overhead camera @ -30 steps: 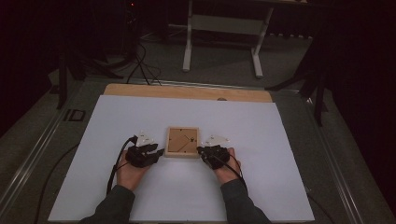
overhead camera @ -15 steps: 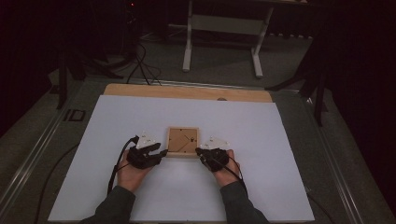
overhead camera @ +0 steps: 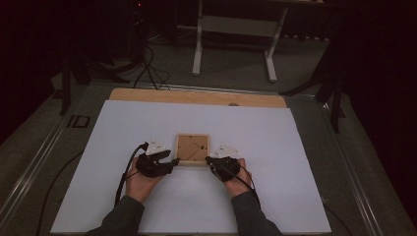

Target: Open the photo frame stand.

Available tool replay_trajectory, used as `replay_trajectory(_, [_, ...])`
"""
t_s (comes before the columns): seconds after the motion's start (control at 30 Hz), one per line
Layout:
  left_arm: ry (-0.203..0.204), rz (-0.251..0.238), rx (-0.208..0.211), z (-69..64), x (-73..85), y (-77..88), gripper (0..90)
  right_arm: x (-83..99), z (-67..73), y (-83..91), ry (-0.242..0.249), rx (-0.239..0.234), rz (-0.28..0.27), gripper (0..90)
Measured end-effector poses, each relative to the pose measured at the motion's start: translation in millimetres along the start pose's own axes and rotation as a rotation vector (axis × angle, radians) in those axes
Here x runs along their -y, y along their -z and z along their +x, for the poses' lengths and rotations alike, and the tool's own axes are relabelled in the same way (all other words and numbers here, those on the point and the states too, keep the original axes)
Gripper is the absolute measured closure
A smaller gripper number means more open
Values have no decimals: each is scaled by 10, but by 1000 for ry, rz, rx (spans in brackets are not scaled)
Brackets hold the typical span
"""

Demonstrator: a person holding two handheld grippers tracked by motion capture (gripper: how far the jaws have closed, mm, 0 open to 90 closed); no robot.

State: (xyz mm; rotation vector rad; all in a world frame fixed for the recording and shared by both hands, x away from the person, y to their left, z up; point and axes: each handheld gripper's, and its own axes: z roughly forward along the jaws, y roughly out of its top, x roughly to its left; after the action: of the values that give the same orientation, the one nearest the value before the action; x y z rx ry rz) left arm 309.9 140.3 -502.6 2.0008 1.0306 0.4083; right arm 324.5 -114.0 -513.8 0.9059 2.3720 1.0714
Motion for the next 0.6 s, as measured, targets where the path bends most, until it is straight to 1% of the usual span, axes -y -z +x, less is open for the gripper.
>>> replay_trajectory(0.13, [1,8,-4,-18,-40,-20,446,2,0,-8,-6,0,-1,898])
replay_trajectory(0.3, [-12,21,-2,-33,-127,-68,408,6,10,-12,-4,11,-6,898])
replay_trajectory(0.4, [-23,28,-1,-45,-152,-86,400,8,15,-11,-3,15,-7,898])
replay_trajectory(0.43, [-33,30,-6,-65,-173,-113,395,10,13,-10,-7,11,-8,898])
replay_trajectory(0.5, [-41,27,-14,-77,-194,-145,388,14,11,-7,-8,11,-9,898])
replay_trajectory(0.6, [-47,29,-14,-77,-213,-176,372,21,12,-6,-8,12,-13,898])
